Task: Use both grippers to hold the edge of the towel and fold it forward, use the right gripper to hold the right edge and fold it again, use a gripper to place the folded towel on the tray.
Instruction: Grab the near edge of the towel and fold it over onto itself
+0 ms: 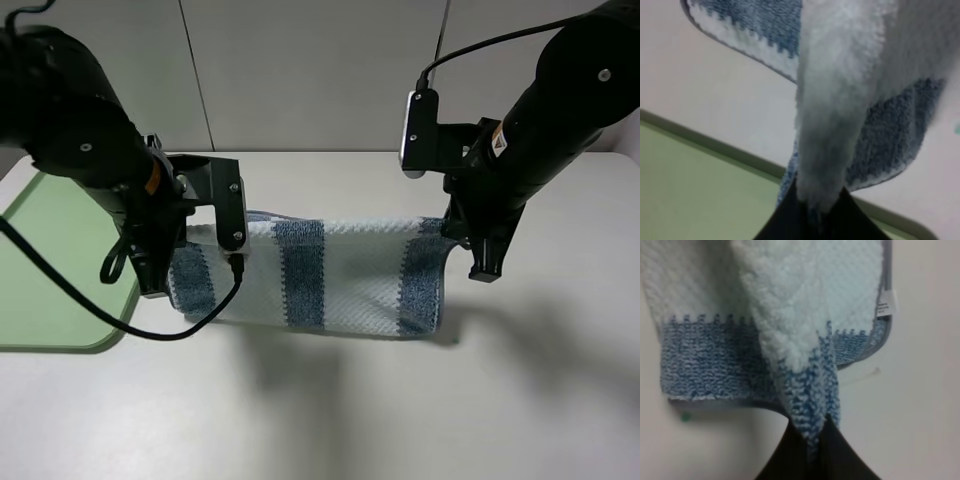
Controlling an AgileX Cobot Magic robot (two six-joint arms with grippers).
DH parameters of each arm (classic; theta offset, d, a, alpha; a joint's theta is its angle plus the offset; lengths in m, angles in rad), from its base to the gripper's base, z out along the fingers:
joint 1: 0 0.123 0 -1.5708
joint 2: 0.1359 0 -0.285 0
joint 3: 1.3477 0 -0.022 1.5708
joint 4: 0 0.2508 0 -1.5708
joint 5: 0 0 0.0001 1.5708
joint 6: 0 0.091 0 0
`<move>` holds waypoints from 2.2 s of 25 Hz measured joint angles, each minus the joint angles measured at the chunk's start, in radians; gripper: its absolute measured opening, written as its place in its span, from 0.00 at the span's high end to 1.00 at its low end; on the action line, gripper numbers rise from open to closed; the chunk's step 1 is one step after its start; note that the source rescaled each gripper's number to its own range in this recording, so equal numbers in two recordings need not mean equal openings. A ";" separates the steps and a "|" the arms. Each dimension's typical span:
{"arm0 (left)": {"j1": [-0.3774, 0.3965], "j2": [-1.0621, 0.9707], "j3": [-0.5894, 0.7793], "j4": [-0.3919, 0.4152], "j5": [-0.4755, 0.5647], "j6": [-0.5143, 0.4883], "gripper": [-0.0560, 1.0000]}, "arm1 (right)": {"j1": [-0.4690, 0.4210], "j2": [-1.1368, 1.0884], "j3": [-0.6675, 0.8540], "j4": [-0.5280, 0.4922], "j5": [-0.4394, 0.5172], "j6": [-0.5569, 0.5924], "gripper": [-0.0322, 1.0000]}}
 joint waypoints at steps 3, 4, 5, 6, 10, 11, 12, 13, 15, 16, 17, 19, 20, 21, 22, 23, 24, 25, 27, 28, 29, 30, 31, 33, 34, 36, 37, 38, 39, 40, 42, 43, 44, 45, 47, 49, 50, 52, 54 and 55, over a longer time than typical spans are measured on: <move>0.006 0.057 -0.049 0.004 0.006 0.016 0.95 | -0.015 0.007 -0.001 0.002 -0.007 -0.007 0.97; 0.008 0.074 -0.067 0.007 0.009 0.018 0.95 | -0.018 0.009 -0.001 0.000 -0.010 -0.007 0.97; 0.011 0.094 -0.081 0.009 0.012 0.020 0.95 | -0.019 0.011 -0.001 -0.001 -0.014 -0.008 0.97; 0.014 0.112 -0.096 0.010 0.017 0.020 0.95 | -0.020 0.012 -0.001 -0.003 -0.020 -0.008 0.97; 0.014 0.166 -0.134 0.035 0.026 0.025 0.95 | -0.025 0.016 -0.001 -0.014 -0.047 -0.016 0.97; 0.014 0.176 -0.138 0.048 0.026 0.025 0.95 | -0.026 0.019 -0.001 -0.016 -0.057 -0.018 0.97; 0.014 0.184 -0.141 0.058 0.025 0.026 0.95 | -0.026 0.024 -0.001 -0.019 -0.062 -0.020 0.97; 0.014 0.192 -0.141 0.067 0.024 0.026 0.95 | -0.026 0.031 -0.001 -0.020 -0.069 -0.020 0.97; 0.021 0.200 -0.143 0.077 0.013 0.026 0.95 | -0.026 0.046 -0.002 -0.024 -0.081 -0.021 0.97; 0.027 0.201 -0.143 0.080 0.001 0.026 0.95 | -0.026 0.052 -0.004 -0.027 -0.084 -0.022 0.97; 0.035 0.201 -0.144 0.083 -0.009 0.026 0.95 | -0.026 0.058 -0.003 -0.030 -0.096 -0.022 0.97; 0.052 0.201 -0.144 0.087 -0.034 0.025 0.95 | -0.030 0.066 -0.003 -0.035 -0.117 -0.022 0.97; 0.060 0.201 -0.144 0.088 -0.050 0.024 0.95 | -0.036 0.068 -0.003 -0.035 -0.128 -0.021 0.97; 0.069 0.201 -0.144 0.088 -0.066 0.024 0.95 | -0.042 0.070 -0.005 -0.035 -0.135 -0.020 0.97; 0.077 0.201 -0.144 0.088 -0.083 0.024 0.95 | -0.050 0.073 -0.007 -0.035 -0.144 -0.019 0.97; 0.084 0.201 -0.144 0.088 -0.101 0.024 0.95 | -0.057 0.075 -0.008 -0.035 -0.153 -0.017 0.97; 0.092 0.201 -0.144 0.088 -0.120 0.024 0.95 | -0.064 0.078 -0.008 -0.034 -0.159 -0.017 0.97; 0.099 0.201 -0.144 0.088 -0.140 0.024 0.95 | -0.073 0.080 -0.008 -0.034 -0.168 -0.016 0.97; 0.109 0.201 -0.144 0.088 -0.174 0.024 0.95 | -0.087 0.080 -0.008 -0.033 -0.185 -0.014 0.97; 0.111 0.201 -0.144 0.088 -0.189 0.024 0.95 | -0.094 0.080 -0.008 -0.033 -0.192 -0.014 0.97; 0.113 0.201 -0.144 0.088 -0.203 0.024 0.95 | -0.098 0.080 -0.008 -0.033 -0.195 -0.014 0.97; 0.114 0.201 -0.144 0.090 -0.212 0.024 0.95 | -0.099 0.080 -0.008 -0.034 -0.198 -0.014 0.97; 0.115 0.205 -0.144 0.092 -0.215 0.024 0.95 | -0.100 0.080 -0.008 -0.034 -0.200 -0.014 0.97; 0.116 0.221 -0.144 0.094 -0.217 0.024 0.95 | -0.100 0.080 -0.008 -0.034 -0.206 -0.014 0.97; 0.116 0.234 -0.144 0.095 -0.217 0.024 0.95 | -0.100 0.080 -0.008 -0.033 -0.209 -0.014 0.97; 0.116 0.258 -0.144 0.096 -0.221 0.024 0.95 | -0.100 0.080 -0.008 -0.033 -0.220 -0.014 0.97; 0.116 0.270 -0.144 0.096 -0.223 0.024 0.95 | -0.100 0.082 -0.008 -0.033 -0.225 -0.014 0.97; 0.116 0.281 -0.144 0.096 -0.224 0.024 0.95 | -0.100 0.082 -0.008 -0.033 -0.229 -0.014 0.97; 0.116 0.287 -0.144 0.096 -0.225 0.024 0.95 | -0.100 0.082 -0.008 -0.033 -0.230 -0.014 0.97; 0.116 0.291 -0.144 0.096 -0.228 0.024 0.95 | -0.100 0.082 -0.008 -0.035 -0.231 -0.014 0.97; 0.116 0.292 -0.146 0.096 -0.230 0.024 0.95 | -0.100 0.082 -0.008 -0.040 -0.231 -0.014 0.97; 0.116 0.292 -0.149 0.096 -0.230 0.024 0.95 | -0.100 0.083 -0.008 -0.044 -0.231 -0.014 0.97; 0.116 0.292 -0.150 0.096 -0.231 0.024 0.95 | -0.100 0.083 -0.008 -0.049 -0.231 -0.014 0.97; 0.116 0.292 -0.150 0.096 -0.231 0.024 0.95 | -0.100 0.083 -0.008 -0.050 -0.231 -0.013 0.97; 0.116 0.292 -0.150 0.096 -0.231 0.024 0.95 | -0.100 0.083 -0.008 -0.051 -0.231 -0.010 0.97; 0.116 0.292 -0.150 0.096 -0.231 0.024 0.95 | -0.100 0.083 -0.008 -0.053 -0.232 0.000 0.97; 0.116 0.292 -0.150 0.096 -0.231 0.024 0.95 | -0.100 0.083 -0.008 -0.053 -0.233 0.003 0.97; 0.116 0.292 -0.150 0.096 -0.232 0.024 0.95 | -0.100 0.083 -0.008 -0.053 -0.232 0.014 0.97; 0.116 0.292 -0.150 0.096 -0.234 0.024 0.95 | -0.100 0.083 -0.008 -0.054 -0.232 0.022 0.97; 0.116 0.292 -0.150 0.096 -0.236 0.024 0.95 | -0.100 0.083 -0.008 -0.054 -0.230 0.023 0.97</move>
